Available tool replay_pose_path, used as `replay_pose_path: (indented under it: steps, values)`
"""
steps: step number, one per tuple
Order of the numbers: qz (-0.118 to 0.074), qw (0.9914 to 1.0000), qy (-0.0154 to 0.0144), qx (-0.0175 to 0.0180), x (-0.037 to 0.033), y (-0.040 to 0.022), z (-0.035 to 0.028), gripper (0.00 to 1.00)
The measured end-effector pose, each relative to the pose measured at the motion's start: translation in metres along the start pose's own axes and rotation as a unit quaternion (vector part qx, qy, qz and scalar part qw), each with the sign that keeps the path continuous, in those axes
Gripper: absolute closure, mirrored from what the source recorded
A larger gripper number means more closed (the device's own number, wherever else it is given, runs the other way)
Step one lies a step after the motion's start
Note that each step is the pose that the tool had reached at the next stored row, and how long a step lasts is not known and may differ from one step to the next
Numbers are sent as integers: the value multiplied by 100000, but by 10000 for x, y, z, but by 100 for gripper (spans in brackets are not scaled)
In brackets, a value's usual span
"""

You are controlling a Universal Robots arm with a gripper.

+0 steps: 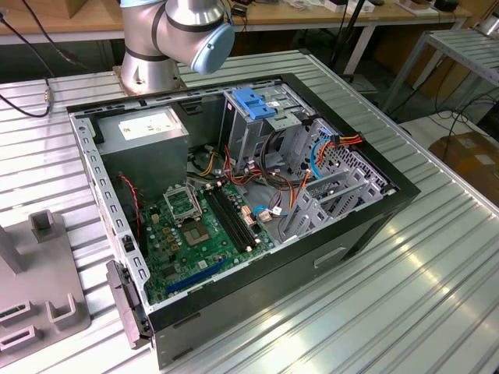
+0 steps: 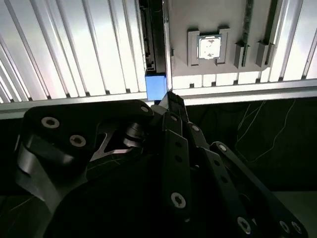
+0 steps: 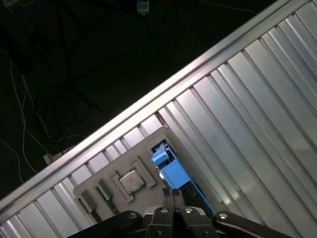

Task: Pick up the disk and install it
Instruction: 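Pick up the disk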

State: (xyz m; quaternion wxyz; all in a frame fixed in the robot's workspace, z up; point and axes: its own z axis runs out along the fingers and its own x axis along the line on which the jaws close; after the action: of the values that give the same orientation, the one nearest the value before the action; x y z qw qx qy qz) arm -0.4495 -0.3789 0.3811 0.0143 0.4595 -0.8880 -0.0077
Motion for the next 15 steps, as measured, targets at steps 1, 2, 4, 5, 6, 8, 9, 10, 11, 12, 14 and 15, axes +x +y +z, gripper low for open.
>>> replay_pose_path:
  steps: [1,2,4,5,6,8,9,10,11,12,14,15]
  values:
    - [-883,99996,12,28,0,0,2,89]
    - [-1891,99982,34,58,0,0,3,89]
    - [-3802,99928,69,115,0,0,6,89]
    - [-4831,99883,89,145,0,-1,7,89]
    - [-5770,99833,106,173,0,-1,8,89]
    - [-8442,99643,162,244,0,-1,12,89]
    - [-9349,99561,179,267,0,-1,13,89]
    - [-10350,99462,206,288,0,-1,14,89]
    - [-11193,99371,222,308,0,-1,15,89]
    - [-12230,99248,247,335,0,-1,15,89]
    - [-13916,99026,277,387,0,-1,17,89]
    - [-14667,98917,289,417,0,-1,18,89]
